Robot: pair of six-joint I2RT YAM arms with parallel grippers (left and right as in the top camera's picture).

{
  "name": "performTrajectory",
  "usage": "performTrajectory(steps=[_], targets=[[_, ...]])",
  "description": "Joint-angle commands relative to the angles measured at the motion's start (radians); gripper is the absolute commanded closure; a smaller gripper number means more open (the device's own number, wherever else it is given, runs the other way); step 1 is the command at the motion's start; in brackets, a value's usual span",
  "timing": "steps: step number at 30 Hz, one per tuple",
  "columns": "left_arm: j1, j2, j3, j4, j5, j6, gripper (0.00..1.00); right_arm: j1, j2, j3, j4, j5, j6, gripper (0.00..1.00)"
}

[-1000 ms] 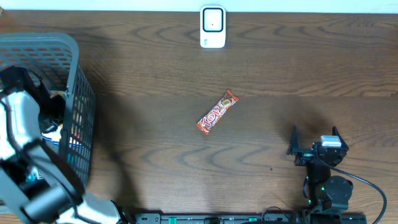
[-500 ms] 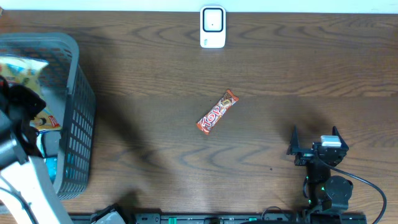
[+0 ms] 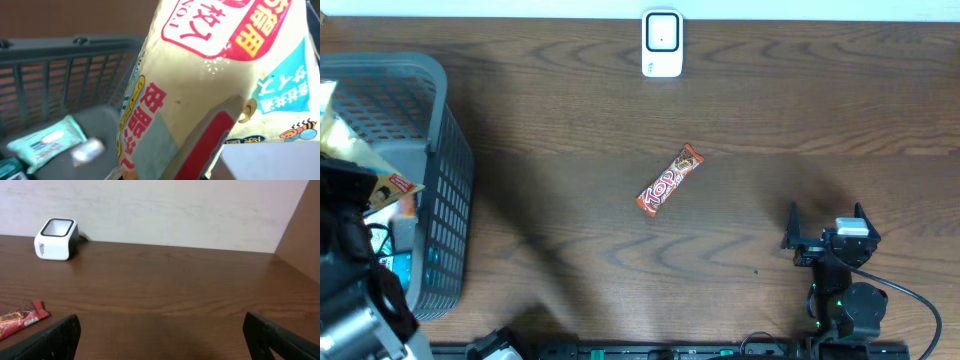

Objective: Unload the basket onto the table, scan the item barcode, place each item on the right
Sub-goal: 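Grasp the cream-coloured snack bag with the left gripper and lift it out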

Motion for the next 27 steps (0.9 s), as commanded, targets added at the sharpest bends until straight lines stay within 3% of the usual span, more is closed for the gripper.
performTrajectory(steps=[1, 7, 19, 27], targets=[[-0.002, -0.046, 0.014, 0.048, 0.046, -0.03, 0.93, 0.008, -0.004, -0.001, -0.004, 0.002, -0.009, 0.01], [-0.002, -0.089, 0.014, 0.116, 0.18, -0.031, 0.93, 0.008, -0.004, -0.001, -0.004, 0.002, -0.009, 0.01], [-0.002, -0.089, 0.014, 0.167, 0.206, -0.03, 0.92, 0.008, -0.004, -0.001, -0.004, 0.002, -0.009, 0.01], [-0.01, -0.073, 0.014, 0.309, 0.637, -0.031, 0.93, 0.008, -0.004, -0.001, -0.004, 0.002, -0.009, 0.01]])
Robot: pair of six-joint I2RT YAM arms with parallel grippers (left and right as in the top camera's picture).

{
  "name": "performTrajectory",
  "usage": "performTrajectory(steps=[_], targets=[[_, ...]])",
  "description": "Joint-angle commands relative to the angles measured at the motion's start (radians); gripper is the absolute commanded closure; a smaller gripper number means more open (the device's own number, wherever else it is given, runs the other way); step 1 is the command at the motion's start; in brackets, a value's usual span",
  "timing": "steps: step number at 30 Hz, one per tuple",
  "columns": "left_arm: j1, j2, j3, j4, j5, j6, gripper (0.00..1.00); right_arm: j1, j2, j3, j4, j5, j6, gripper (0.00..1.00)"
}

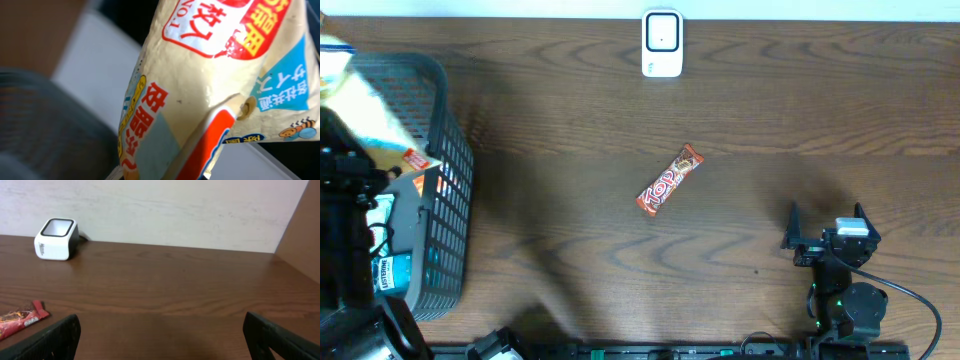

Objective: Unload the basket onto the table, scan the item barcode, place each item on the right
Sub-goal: 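Grasp the cream-coloured snack bag with the left gripper and lift it out, then carry the snack bag toward the scanner with the left gripper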

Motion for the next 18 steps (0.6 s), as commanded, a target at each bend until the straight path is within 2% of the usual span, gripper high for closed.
performTrajectory(steps=[1, 4, 11, 18], targets=[[-0.022, 0.014, 0.014, 0.073, 0.319, -0.009, 0.93, 0.008, -0.004, -0.001, -0.004, 0.002, -0.009, 0.01], [-0.095, 0.041, 0.013, 0.056, 0.391, -0.008, 0.93, 0.008, -0.004, -0.001, -0.004, 0.002, -0.009, 0.01], [-0.359, 0.151, 0.009, -0.015, 0.377, 0.067, 0.93, 0.008, -0.004, -0.001, -0.004, 0.002, -0.009, 0.01], [-0.668, 0.346, 0.006, -0.08, 0.171, 0.167, 0.93, 0.008, -0.004, -0.001, -0.004, 0.002, -0.009, 0.01]])
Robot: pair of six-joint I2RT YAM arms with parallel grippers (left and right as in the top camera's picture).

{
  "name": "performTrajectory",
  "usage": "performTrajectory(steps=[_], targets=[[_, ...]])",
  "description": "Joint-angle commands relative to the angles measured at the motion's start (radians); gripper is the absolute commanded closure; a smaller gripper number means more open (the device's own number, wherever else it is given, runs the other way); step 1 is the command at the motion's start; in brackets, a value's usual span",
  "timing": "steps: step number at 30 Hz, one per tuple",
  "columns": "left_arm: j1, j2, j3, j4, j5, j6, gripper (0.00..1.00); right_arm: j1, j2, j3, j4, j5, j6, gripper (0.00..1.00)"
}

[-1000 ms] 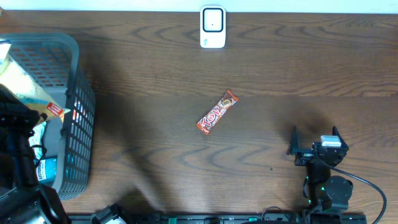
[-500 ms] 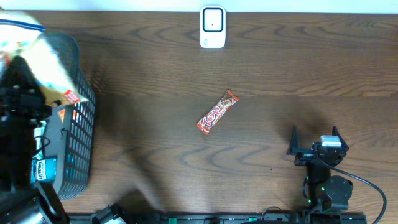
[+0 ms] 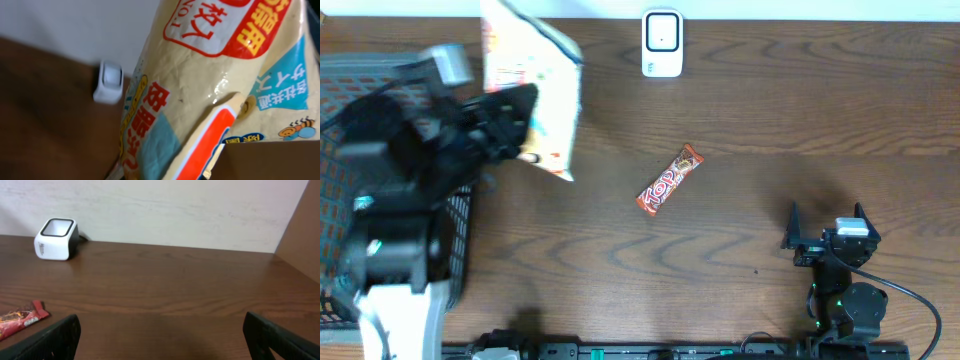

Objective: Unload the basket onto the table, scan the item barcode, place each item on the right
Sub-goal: 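Carry the snack bag toward the scanner with the left gripper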

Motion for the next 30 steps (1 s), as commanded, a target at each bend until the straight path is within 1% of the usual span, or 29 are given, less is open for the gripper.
performTrajectory(steps=[1, 5, 9, 10, 11, 21, 30], targets=[[-0.147, 0.099, 0.006, -0.018, -0.144, 0.1, 0.93, 0.008, -0.004, -0.001, -0.004, 0.002, -0.009, 0.01], [-0.314, 0.238, 0.006, -0.032, -0.311, 0.148, 0.93, 0.008, -0.004, -0.001, -0.004, 0.002, -0.009, 0.01], [-0.429, 0.36, 0.006, -0.031, -0.435, 0.174, 0.93, 0.008, -0.004, -0.001, -0.004, 0.002, -0.009, 0.01], [-0.48, 0.426, 0.006, -0.03, -0.486, 0.185, 0.93, 0.008, -0.004, -0.001, -0.004, 0.002, -0.009, 0.01], [-0.503, 0.46, 0.006, -0.027, -0.502, 0.19, 0.93, 0.008, -0.004, -0.001, -0.004, 0.002, -0.009, 0.01], [-0.634, 0.728, 0.006, 0.087, -0.507, 0.195, 0.92, 0.008, -0.004, -0.001, -0.004, 0.002, -0.009, 0.01], [-0.706, 0.869, 0.006, 0.146, -0.507, 0.195, 0.93, 0.008, -0.004, -0.001, -0.004, 0.002, -0.009, 0.01]])
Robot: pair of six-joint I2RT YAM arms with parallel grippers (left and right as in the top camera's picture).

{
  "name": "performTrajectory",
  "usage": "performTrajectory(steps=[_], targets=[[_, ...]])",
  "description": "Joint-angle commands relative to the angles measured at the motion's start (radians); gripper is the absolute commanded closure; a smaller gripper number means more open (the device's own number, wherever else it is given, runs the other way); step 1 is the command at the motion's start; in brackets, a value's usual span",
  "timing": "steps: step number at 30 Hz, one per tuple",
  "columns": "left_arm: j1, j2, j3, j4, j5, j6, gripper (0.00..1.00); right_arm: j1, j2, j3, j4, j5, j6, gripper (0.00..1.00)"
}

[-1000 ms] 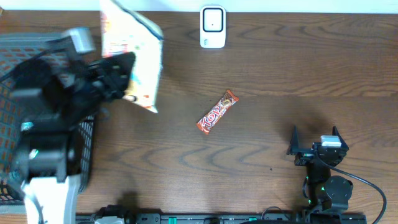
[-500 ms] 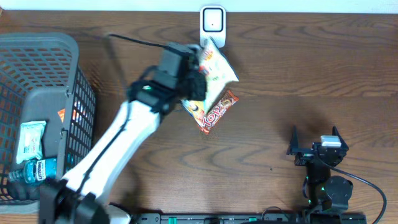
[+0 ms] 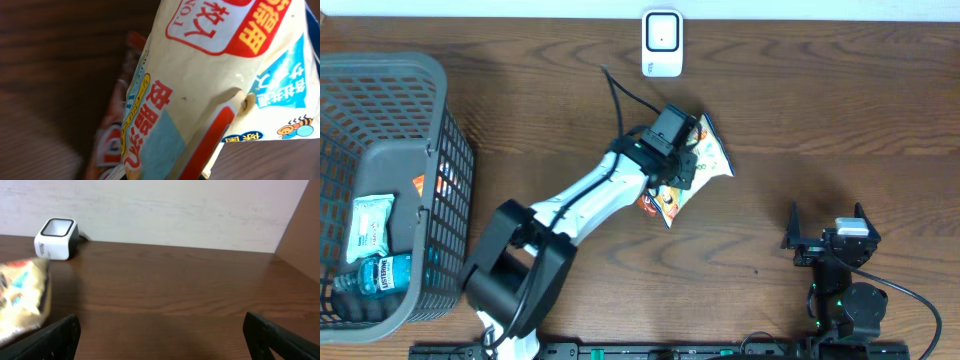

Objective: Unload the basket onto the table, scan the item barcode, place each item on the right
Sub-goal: 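Carry the snack bag toward the scanner with the left gripper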

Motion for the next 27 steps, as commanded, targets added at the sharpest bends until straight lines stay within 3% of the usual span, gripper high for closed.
performTrajectory(steps=[1, 27], targets=[[-0.022, 0.035, 0.007, 0.026, -0.013, 0.013, 0.92, 0.008, -0.004, -0.001, -0.004, 0.001, -0.009, 0.01], [-0.084, 0.159, -0.013, 0.162, -0.035, 0.011, 0.92, 0.008, -0.004, -0.001, -0.004, 0.002, -0.009, 0.01]])
